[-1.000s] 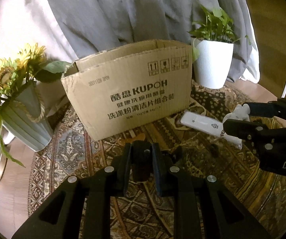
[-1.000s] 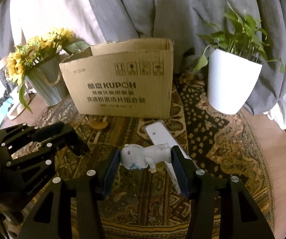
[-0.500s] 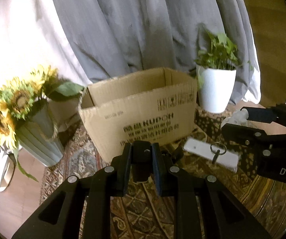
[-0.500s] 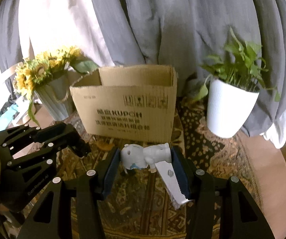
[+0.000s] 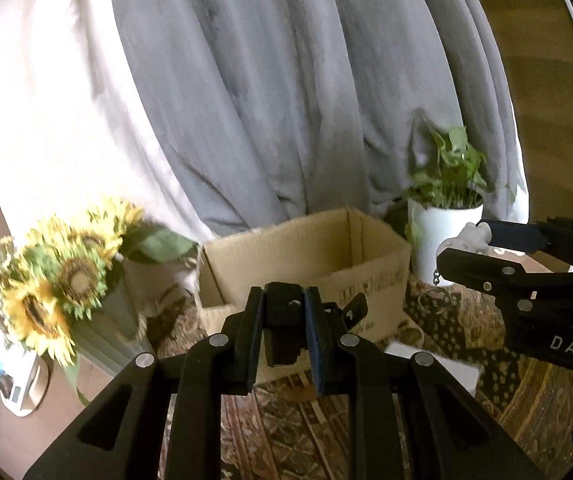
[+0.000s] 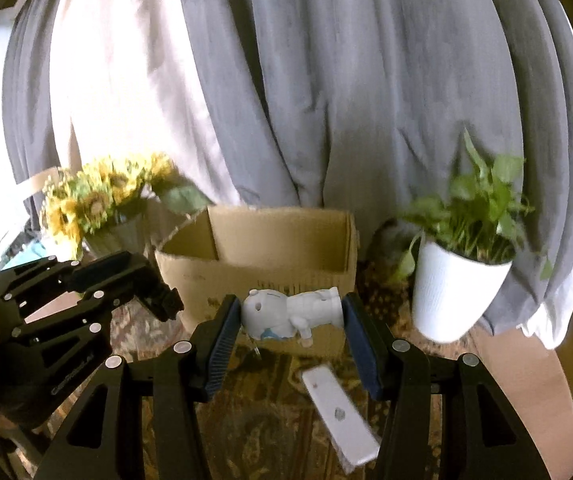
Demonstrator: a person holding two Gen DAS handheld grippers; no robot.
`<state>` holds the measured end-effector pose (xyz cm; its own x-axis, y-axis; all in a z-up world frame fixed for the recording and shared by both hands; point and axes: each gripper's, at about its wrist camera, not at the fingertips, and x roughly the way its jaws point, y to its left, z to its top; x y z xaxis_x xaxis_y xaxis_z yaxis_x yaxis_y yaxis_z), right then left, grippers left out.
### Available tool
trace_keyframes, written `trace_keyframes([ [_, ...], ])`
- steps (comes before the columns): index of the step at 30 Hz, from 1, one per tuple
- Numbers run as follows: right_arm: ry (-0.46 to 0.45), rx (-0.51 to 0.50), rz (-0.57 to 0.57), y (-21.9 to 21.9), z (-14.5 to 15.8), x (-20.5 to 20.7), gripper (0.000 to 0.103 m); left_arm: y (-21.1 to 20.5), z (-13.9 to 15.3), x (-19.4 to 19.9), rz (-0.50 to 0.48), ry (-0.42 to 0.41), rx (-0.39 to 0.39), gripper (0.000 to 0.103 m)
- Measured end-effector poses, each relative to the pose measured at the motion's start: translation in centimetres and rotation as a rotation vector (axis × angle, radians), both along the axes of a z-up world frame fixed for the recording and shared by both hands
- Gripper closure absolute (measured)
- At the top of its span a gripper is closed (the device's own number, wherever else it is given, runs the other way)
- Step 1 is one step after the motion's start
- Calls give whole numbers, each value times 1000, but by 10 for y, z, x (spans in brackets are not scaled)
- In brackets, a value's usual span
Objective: Organize rigid objects
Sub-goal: 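Carry the figurine with the right tool while the left tool carries the ring over the box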
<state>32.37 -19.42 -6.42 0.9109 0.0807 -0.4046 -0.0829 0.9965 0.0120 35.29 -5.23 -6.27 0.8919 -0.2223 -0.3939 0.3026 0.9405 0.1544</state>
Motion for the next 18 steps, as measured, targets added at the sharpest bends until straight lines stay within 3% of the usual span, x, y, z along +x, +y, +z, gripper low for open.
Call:
trace_keyframes([
  [18, -139, -21, 35, 10, 53, 21, 49, 7, 50, 23, 22, -118, 9, 82],
])
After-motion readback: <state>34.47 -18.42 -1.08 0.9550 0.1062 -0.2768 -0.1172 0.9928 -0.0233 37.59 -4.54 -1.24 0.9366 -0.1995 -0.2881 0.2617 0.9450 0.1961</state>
